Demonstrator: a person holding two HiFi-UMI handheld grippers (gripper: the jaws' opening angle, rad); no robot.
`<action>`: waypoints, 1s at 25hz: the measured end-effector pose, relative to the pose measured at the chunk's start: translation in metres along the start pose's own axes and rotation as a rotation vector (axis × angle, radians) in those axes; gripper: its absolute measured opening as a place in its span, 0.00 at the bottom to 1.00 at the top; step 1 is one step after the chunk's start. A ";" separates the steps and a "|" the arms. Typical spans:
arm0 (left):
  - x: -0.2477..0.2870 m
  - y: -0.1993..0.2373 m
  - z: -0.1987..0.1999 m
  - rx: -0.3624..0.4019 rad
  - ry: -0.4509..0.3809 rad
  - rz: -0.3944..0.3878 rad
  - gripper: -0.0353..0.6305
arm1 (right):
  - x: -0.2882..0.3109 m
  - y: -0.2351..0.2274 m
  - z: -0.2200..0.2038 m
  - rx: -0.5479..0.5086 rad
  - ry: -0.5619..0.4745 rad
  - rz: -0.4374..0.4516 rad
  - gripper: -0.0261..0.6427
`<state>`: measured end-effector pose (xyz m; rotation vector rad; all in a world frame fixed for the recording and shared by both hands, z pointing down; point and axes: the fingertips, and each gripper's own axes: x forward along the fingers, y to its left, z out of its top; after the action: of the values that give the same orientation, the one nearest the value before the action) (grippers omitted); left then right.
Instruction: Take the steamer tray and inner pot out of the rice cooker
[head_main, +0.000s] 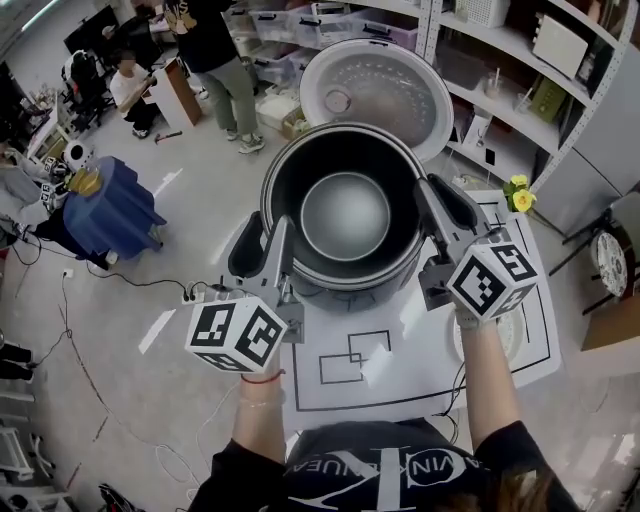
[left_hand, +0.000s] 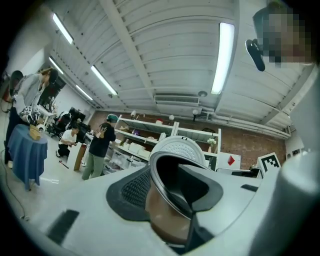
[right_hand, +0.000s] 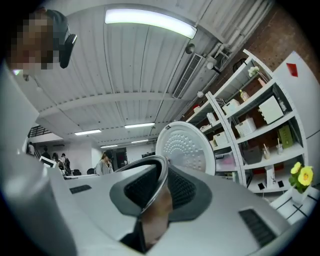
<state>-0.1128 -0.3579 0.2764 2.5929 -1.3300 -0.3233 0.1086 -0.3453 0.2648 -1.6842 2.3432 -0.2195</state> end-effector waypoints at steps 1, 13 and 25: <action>-0.005 -0.001 0.006 0.004 -0.017 0.005 0.30 | -0.001 0.006 0.003 0.001 -0.010 0.013 0.14; -0.067 -0.053 0.053 0.033 -0.146 0.061 0.30 | -0.052 0.044 0.047 0.035 -0.098 0.140 0.14; -0.128 -0.106 0.042 0.005 -0.159 0.088 0.30 | -0.128 0.062 0.056 0.040 -0.095 0.173 0.14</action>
<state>-0.1159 -0.1959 0.2193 2.5494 -1.4926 -0.5206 0.1072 -0.2033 0.2088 -1.4309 2.3807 -0.1503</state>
